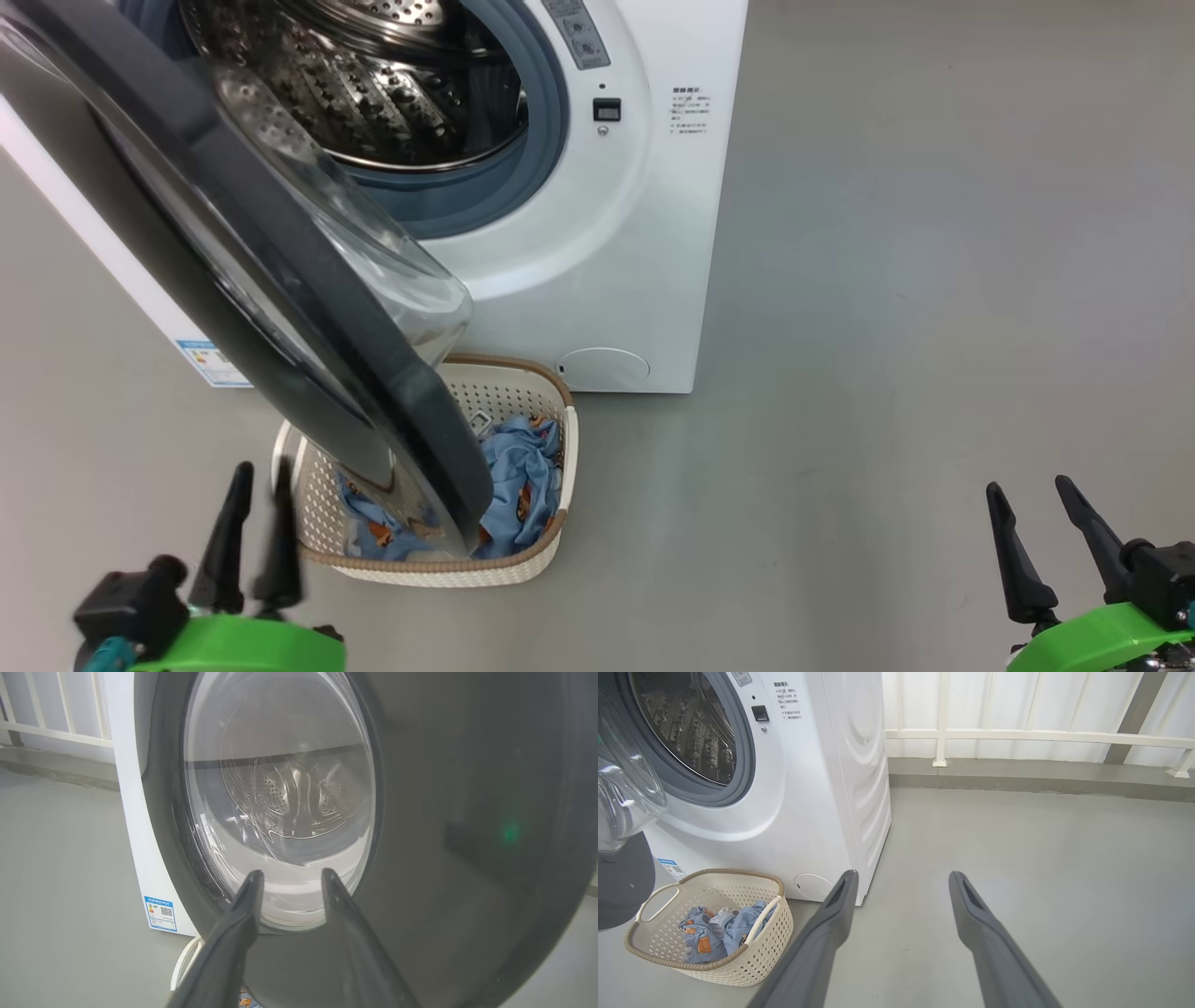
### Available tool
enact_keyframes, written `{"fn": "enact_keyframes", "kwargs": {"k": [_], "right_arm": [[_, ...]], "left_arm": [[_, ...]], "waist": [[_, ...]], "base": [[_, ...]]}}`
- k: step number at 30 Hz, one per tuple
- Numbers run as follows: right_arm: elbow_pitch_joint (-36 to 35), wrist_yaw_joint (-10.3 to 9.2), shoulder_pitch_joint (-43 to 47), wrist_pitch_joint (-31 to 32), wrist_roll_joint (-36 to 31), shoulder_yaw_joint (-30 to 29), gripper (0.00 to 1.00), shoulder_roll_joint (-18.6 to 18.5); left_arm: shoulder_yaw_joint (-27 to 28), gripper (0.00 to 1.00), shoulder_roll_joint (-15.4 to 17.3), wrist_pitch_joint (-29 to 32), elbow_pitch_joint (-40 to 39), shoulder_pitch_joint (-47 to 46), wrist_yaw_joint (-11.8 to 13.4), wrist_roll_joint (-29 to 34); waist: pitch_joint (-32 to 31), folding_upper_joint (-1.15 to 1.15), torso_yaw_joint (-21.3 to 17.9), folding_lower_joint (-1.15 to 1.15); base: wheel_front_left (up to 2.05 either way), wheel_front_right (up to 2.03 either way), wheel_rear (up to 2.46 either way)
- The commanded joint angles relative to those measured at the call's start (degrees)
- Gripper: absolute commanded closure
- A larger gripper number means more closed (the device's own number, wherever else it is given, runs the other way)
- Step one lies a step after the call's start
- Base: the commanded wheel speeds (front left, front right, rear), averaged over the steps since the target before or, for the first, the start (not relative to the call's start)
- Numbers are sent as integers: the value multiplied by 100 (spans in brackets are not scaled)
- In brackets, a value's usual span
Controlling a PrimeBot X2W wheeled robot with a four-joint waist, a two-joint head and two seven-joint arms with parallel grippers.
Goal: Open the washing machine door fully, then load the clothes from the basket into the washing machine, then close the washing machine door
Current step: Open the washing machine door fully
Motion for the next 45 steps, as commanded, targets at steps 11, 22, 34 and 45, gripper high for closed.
{"fn": "enact_keyframes", "kwargs": {"k": [11,22,34,45], "right_arm": [[-227,9,43,-70,-75,102,0,-93],[-262,9,2,-70,-65,157,0,-102],[-265,9,-86,-70,-90,180,0,-73],[-299,9,-101,-70,-146,153,0,-58]], "left_arm": [[1044,100,58,-37,-1773,-427,94,-538],[-1480,100,57,-37,-2988,-474,269,-413],[-2358,100,57,-37,-1175,-914,344,-1059],[-2076,100,57,-37,-203,-1273,364,-1313]], "waist": [[-28,0,67,0],[15,0,62,0],[103,0,71,0],[90,0,103,0]], "base": [[0,0,0],[0,0,0],[0,0,0],[0,0,0]]}}
